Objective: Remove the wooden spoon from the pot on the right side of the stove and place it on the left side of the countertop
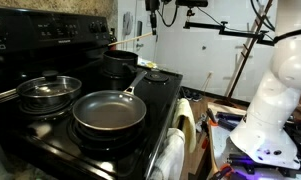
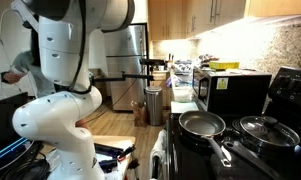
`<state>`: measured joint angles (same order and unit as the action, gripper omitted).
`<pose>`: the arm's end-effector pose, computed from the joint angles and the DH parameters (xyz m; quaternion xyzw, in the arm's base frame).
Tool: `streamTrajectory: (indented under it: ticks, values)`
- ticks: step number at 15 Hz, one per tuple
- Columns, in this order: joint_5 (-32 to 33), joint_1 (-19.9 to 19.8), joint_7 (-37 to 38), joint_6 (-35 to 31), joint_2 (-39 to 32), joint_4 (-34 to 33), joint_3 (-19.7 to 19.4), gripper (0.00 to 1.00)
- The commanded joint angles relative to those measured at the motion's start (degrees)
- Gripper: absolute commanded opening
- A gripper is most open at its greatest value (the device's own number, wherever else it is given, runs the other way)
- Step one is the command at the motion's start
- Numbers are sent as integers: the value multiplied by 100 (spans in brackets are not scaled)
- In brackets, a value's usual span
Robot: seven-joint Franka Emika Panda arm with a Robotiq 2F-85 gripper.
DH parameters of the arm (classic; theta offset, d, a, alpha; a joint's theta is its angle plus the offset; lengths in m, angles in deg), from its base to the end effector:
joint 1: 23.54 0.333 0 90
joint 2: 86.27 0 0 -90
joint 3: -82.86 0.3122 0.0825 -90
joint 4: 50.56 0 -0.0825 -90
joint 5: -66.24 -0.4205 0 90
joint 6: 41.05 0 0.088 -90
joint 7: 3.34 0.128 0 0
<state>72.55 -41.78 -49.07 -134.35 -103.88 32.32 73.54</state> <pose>0.5955 -0.3124 0.4760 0.9811 0.1657 -0.0959 0.0275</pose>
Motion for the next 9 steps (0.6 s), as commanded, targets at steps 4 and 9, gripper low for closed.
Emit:
streamTrajectory:
  ticks: [4,9]
  values:
    - [-786,-27,-954,77,697,449,110,7]
    - [-1535,48,-2046,67,1000,1157,126,7]
